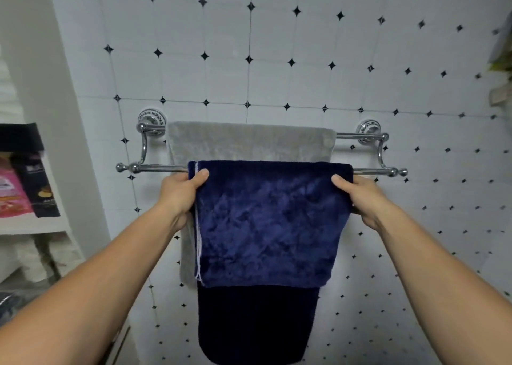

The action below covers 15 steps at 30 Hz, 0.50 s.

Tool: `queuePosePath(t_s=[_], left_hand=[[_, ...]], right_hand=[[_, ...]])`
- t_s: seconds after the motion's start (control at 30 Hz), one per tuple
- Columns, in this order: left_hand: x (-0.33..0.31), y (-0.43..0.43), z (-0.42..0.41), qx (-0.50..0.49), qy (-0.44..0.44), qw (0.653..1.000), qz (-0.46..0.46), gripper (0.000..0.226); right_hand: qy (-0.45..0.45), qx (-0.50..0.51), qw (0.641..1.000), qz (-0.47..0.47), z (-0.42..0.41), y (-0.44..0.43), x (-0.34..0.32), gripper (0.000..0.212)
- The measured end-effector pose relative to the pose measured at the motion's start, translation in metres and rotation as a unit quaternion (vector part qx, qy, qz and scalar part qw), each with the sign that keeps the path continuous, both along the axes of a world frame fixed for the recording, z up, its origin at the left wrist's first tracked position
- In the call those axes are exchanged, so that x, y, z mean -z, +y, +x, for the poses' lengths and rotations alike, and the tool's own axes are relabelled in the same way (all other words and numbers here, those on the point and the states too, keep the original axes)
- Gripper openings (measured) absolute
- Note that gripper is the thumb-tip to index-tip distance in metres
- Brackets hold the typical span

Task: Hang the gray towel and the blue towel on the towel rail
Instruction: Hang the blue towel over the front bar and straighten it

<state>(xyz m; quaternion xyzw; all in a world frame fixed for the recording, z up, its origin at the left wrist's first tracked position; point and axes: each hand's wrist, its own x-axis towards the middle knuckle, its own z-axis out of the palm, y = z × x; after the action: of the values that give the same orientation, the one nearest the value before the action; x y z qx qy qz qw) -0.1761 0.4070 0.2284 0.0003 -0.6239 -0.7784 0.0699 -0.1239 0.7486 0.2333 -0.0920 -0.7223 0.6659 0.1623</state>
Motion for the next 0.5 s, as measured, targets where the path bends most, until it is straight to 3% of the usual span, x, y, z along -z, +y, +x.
queuePosePath(t_s=[0.23, 0.33, 0.5], left_hand=[[0.014, -0.030, 0.007, 0.015, 0.003, 0.997, -0.082, 0.010], [0.040, -0.048, 0.024, 0.047, -0.010, 0.995, -0.093, 0.014], [0.090, -0.062, 0.047, 0.105, -0.053, 0.988, -0.098, 0.021]], right_hand=[[0.011, -0.055, 0.998, -0.039, 0.029, 0.011, 0.028, 0.027], [-0.006, -0.074, 0.996, -0.038, 0.047, 0.014, 0.059, 0.034], [-0.061, -0.103, 0.992, -0.029, 0.070, 0.020, 0.115, 0.028]])
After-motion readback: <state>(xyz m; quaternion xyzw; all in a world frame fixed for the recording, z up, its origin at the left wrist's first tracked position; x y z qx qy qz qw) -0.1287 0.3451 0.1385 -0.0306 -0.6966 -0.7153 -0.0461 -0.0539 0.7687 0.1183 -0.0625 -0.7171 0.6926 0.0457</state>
